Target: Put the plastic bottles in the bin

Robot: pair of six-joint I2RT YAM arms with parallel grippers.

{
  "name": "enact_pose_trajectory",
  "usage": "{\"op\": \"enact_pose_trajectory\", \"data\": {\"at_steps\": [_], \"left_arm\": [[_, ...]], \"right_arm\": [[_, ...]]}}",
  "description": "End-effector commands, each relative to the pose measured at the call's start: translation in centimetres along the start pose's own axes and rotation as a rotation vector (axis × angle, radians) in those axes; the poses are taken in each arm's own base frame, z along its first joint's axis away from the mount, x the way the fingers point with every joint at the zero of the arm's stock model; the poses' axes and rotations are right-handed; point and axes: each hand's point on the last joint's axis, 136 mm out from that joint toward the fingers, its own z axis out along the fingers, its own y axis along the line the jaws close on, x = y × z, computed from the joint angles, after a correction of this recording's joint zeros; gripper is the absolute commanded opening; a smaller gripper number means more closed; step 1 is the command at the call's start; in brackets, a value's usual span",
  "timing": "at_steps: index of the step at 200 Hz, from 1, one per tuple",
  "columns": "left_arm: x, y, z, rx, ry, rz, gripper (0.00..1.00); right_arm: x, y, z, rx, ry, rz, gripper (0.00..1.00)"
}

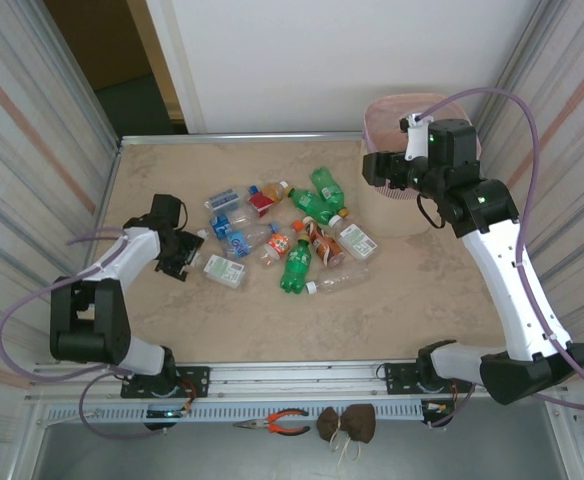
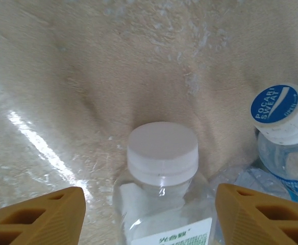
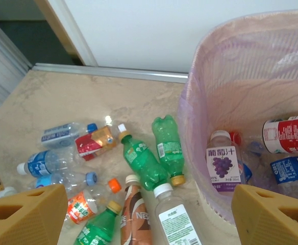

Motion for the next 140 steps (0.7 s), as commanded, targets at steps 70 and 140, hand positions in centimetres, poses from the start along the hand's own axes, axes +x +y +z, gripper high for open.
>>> {"op": "enact_pose_trajectory", "data": {"at_steps": [70,140], "left_arm": [[-0.4,-0.2,3.3,-0.007,0.081,-0.126,0.61],[-0.5,-0.1,4.7,-0.014,0.092,-0.142,0.54]], "right_arm": [[-2.3,1.4,-3.4,0.000,-0.097,-0.041,0.82],[-2.0,1.2,-4.3,0.016,-0.101,-0.051,0.82]]}}
